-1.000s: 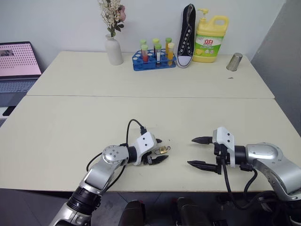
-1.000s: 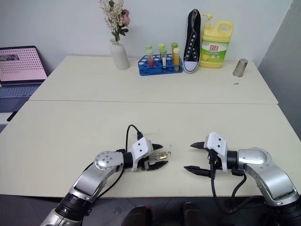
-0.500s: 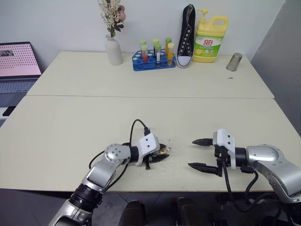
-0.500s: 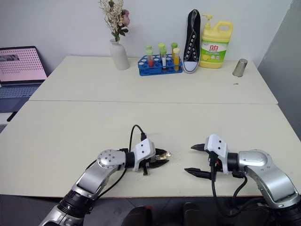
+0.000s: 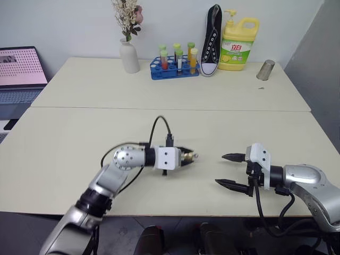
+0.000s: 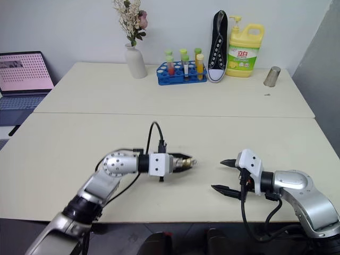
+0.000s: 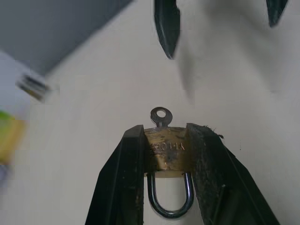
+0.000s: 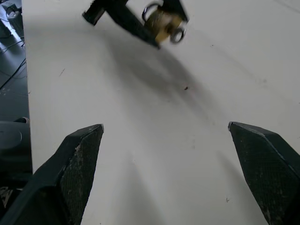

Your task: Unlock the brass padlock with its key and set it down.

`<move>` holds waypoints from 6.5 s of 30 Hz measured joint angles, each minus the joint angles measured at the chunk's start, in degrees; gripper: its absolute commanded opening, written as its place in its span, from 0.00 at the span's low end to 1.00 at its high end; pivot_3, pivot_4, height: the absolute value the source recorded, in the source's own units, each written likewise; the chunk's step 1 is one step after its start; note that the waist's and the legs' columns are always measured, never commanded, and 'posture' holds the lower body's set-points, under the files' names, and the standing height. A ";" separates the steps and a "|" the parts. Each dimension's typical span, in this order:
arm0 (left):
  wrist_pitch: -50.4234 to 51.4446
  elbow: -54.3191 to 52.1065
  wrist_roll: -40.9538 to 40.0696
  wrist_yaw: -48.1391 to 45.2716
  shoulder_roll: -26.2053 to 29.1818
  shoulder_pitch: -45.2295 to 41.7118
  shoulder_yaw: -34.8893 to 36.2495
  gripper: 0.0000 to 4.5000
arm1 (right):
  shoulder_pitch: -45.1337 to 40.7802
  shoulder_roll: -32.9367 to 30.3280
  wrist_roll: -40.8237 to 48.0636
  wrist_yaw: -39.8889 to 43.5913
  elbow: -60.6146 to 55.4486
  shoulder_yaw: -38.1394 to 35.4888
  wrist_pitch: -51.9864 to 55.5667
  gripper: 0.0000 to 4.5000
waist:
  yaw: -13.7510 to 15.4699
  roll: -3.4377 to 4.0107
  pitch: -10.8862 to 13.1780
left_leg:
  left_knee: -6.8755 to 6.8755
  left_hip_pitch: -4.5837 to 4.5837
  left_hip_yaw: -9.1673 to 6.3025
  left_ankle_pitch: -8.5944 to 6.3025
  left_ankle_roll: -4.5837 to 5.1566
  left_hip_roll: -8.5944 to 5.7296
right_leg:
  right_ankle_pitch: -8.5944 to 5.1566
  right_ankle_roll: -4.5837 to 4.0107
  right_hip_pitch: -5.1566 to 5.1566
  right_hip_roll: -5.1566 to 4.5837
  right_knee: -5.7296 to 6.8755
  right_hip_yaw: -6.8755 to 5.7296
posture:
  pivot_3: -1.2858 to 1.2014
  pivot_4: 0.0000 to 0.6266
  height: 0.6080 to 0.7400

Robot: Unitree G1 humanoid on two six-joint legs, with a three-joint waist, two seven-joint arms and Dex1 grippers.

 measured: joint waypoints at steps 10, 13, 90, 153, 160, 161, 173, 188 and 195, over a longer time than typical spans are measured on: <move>-36.77 15.05 20.78 20.72 1.98 -5.68 2.25 0.22 | -4.50 7.02 5.54 -4.32 0.47 -1.14 2.98 1.00 | -0.22 -0.01 0.01 | -0.02 -0.01 0.02 0.00 0.00 0.11 | 0.15 -0.23 -0.02 -0.08 0.02 -0.04 | 0.52 0.24 1.00; -37.67 15.17 22.51 24.08 1.99 -5.39 2.48 0.22 | -7.24 7.91 8.99 -4.55 1.28 -1.16 6.90 1.00 | -0.20 -0.01 0.01 | -0.01 -0.01 0.03 0.00 0.00 0.09 | 0.16 -0.22 -0.01 -0.08 0.02 -0.05 | 0.52 0.24 1.00; -39.20 12.70 28.14 33.31 3.32 -1.96 0.92 0.22 | -30.15 6.86 24.12 2.38 14.17 3.21 39.85 0.61 | -0.62 0.01 0.00 | -0.06 -0.12 -0.06 -0.01 0.02 0.12 | 0.18 -0.22 -0.11 -0.16 0.05 -0.19 | 0.52 0.24 1.00; -33.38 0.90 10.56 23.39 8.15 7.33 -1.63 0.79 | -23.20 14.29 16.15 -0.49 13.29 4.88 19.87 0.05 | -0.73 0.02 0.00 | -0.06 -0.08 -0.03 -0.01 0.01 0.18 | 0.19 -0.22 -0.10 -0.16 0.07 -0.15 | 0.52 0.24 1.00; -24.35 -6.80 0.00 19.99 10.87 10.69 0.01 0.60 | -23.57 13.44 14.90 -0.34 15.35 4.76 18.20 0.05 | -0.73 0.02 0.00 | -0.04 -0.06 -0.04 0.00 0.01 0.18 | 0.19 -0.21 -0.10 -0.15 0.08 -0.16 | 0.52 0.24 1.00; -20.55 -8.62 -3.19 20.05 10.89 11.18 1.48 0.53 | -23.68 13.18 14.48 -0.25 15.58 4.70 17.96 0.05 | -0.74 0.02 0.01 | -0.04 -0.06 -0.05 0.00 0.01 0.18 | 0.19 -0.21 -0.10 -0.15 0.08 -0.16 | 0.52 0.24 1.00; 20.80 -8.69 -28.19 8.45 9.26 9.76 9.05 0.00 | -23.84 11.40 14.42 1.46 14.67 4.60 16.44 0.05 | -0.80 0.03 0.01 | -0.05 -0.07 -0.06 -0.01 0.01 0.16 | 0.14 -0.15 -0.10 0.11 0.05 -0.16 | 0.52 0.24 1.00; 36.00 -10.16 -30.44 -2.18 0.24 7.56 7.21 0.00 | -23.62 11.30 15.58 2.27 12.59 4.54 16.89 0.05 | -0.81 0.02 0.01 | -0.04 -0.08 -0.11 -0.01 0.01 0.18 | 0.17 -0.21 -0.10 0.17 0.04 -0.14 | 0.52 0.24 1.00; 40.88 -14.38 -31.35 -4.26 0.87 7.89 7.56 0.00 | -23.58 11.19 15.56 2.37 12.60 4.54 16.85 0.05 | -0.77 0.02 0.01 | -0.04 -0.09 -0.10 -0.01 0.01 0.18 | 0.16 -0.20 -0.10 0.17 0.03 -0.12 | 0.52 0.24 1.00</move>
